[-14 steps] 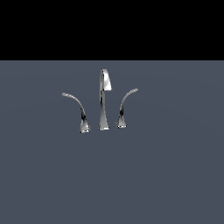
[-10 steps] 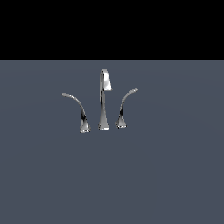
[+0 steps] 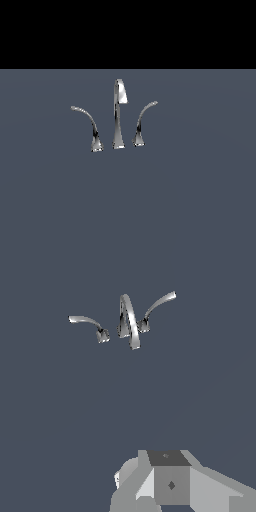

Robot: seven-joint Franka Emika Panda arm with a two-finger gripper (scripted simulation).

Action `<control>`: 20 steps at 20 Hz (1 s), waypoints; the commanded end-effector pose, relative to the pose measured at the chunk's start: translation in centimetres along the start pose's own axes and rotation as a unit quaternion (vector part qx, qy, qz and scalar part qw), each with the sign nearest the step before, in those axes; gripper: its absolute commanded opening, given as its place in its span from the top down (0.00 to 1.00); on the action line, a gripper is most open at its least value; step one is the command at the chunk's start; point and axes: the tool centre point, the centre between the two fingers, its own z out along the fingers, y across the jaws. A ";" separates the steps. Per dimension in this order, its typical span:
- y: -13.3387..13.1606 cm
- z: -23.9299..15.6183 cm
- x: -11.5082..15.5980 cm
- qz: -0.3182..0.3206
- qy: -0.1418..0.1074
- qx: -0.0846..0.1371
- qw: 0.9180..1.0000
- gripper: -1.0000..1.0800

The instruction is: Turn on the faucet by rotating a designated handle.

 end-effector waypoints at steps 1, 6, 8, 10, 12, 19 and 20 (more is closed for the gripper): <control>-0.4 0.9 0.9 0.019 0.000 0.001 1.000 1.00; -1.4 3.1 3.5 0.070 -0.001 0.003 0.998 1.00; -1.8 4.2 4.8 0.094 -0.001 0.004 0.996 1.00; -2.1 5.3 6.1 0.119 -0.001 0.005 0.993 1.00; -2.3 6.5 7.5 0.144 -0.002 0.006 0.990 1.00; -2.7 10.4 12.4 0.232 -0.002 0.009 0.973 1.00; -2.6 11.0 13.1 0.244 -0.002 0.009 0.970 1.00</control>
